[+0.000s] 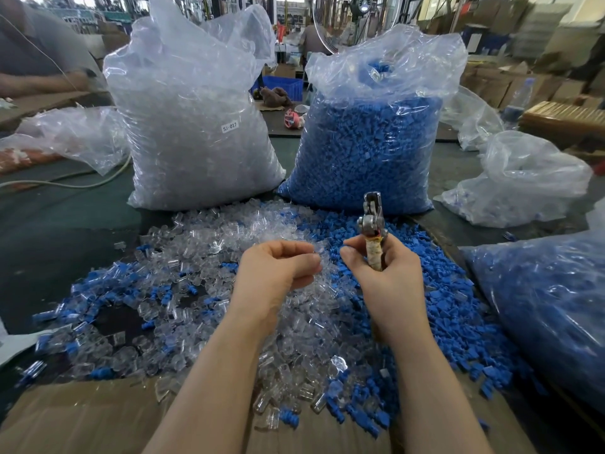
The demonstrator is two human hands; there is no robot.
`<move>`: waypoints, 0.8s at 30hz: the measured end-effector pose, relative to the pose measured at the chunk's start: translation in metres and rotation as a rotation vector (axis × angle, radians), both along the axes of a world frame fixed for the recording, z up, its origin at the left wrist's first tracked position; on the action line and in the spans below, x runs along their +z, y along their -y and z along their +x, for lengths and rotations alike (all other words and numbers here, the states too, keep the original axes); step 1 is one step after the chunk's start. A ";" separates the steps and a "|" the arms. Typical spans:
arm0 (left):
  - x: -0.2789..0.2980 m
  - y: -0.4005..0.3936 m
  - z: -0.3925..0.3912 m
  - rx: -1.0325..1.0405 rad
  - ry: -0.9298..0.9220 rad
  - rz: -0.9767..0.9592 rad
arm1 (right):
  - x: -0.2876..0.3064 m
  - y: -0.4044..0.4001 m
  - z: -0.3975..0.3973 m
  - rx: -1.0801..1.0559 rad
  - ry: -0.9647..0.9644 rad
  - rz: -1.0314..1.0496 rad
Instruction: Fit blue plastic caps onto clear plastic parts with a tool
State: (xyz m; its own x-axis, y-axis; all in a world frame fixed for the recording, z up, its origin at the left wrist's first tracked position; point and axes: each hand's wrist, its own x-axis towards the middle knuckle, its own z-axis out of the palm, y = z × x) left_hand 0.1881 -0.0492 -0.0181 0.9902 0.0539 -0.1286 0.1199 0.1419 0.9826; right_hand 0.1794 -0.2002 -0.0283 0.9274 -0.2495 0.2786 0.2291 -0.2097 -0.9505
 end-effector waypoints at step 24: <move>0.011 0.016 -0.008 0.044 0.094 0.086 | -0.004 -0.008 0.001 -0.058 0.002 -0.176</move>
